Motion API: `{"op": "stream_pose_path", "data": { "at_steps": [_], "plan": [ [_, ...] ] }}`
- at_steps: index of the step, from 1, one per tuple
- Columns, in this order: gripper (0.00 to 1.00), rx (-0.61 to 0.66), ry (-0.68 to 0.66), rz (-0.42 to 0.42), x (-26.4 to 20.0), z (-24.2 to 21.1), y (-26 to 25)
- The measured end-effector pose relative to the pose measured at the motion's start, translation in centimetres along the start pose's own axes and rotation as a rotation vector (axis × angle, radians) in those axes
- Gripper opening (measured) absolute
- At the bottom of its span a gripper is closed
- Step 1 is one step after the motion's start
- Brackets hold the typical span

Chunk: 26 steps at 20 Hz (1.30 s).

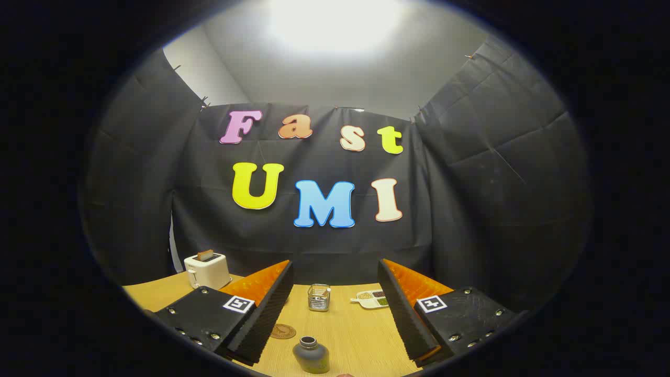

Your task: Take the bottle from table, then pour the juice into the cup, finally place the bottle on the coaster

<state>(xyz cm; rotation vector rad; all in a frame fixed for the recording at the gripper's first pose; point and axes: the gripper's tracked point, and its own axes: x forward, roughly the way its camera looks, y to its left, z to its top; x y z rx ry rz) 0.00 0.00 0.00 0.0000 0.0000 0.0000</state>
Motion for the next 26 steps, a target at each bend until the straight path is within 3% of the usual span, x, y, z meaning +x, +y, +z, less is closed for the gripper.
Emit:
{"op": "stream_pose_path", "data": {
  "at_steps": [19, 26],
  "plan": [
    [0.97, 0.026, -0.009, 0.059, 1.1, -1.6, 1.8],
    [0.97, 0.024, 0.019, 0.108, 1.2, -4.5, 3.0]
  ]
}}
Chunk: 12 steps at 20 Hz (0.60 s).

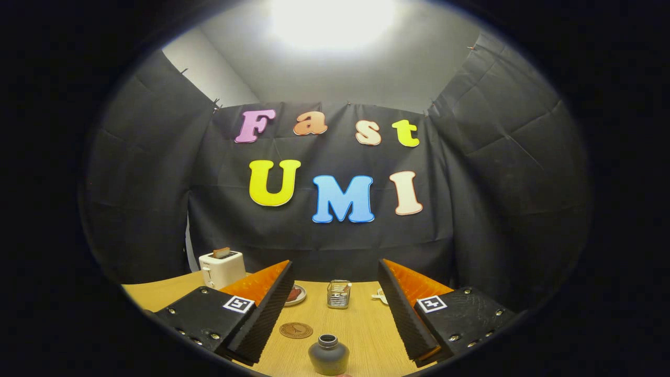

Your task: Take the bottle from table, then pour the juice into the cup, finally place the bottle on the coaster

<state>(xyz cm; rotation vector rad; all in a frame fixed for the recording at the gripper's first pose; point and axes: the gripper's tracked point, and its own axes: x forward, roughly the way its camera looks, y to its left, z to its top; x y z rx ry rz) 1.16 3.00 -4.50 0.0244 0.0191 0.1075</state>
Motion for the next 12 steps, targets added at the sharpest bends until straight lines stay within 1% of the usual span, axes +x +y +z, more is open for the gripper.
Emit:
{"op": "stream_pose_path", "data": {
  "at_steps": [12],
  "plan": [
    [0.97, 0.032, 0.117, 0.067, 0.2, -7.0, 0.5]
  ]
}}
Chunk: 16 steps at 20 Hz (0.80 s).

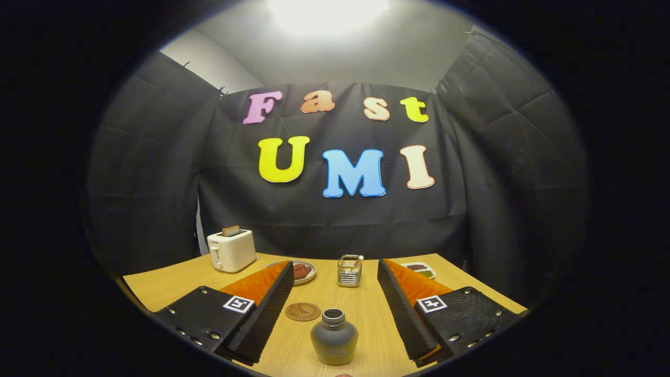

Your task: Take the bottle from table, then pour the juice into the cup, finally place the bottle on the coaster

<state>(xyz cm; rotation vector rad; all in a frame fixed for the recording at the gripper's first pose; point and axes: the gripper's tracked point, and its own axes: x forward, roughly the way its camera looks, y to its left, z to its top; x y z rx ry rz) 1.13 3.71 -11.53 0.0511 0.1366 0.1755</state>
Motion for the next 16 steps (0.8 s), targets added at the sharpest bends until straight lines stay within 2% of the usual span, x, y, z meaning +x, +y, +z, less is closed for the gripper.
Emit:
{"op": "stream_pose_path", "data": {
  "at_steps": [7, 16],
  "plan": [
    [0.98, -0.019, 0.119, 0.028, 0.9, -5.0, 0.4],
    [0.98, -0.05, 0.25, 0.017, 1.1, -11.0, 0.2]
  ]
}}
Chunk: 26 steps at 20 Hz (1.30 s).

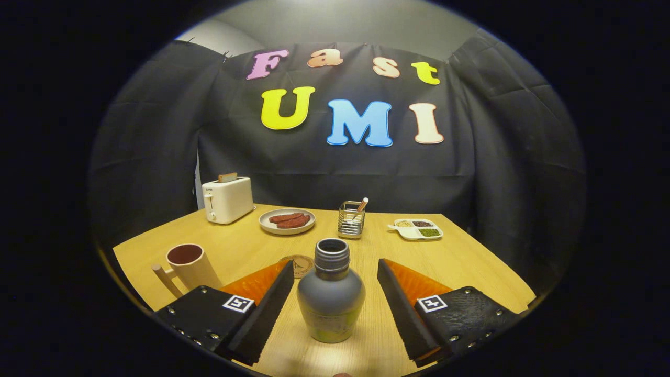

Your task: Take the bottle from table, then pour the juice into the cup, finally place the bottle on the coaster

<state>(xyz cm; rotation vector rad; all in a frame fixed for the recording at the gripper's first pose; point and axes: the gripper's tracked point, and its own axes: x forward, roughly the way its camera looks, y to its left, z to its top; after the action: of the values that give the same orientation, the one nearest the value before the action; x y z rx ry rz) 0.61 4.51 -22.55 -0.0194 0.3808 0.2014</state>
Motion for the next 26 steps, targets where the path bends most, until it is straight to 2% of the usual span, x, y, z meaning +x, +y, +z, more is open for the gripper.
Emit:
{"op": "stream_pose_path", "data": {
  "at_steps": [10, 18, 19, 22, 24, 26],
  "plan": [
    [0.98, 0.034, 0.096, -0.021, 1.0, -5.5, -0.4],
    [0.98, 0.055, 0.136, -0.005, 1.4, -7.4, 0.6],
    [0.91, 0.055, 0.141, -0.004, 1.6, -7.5, 0.7],
    [0.89, 0.055, 0.185, -0.001, 2.1, -8.8, 1.0],
    [0.81, 0.063, 0.2, 0.002, 1.9, -8.7, 1.0],
    [0.79, 0.054, 0.214, -0.018, 1.9, -8.6, 0.7]
  ]
}}
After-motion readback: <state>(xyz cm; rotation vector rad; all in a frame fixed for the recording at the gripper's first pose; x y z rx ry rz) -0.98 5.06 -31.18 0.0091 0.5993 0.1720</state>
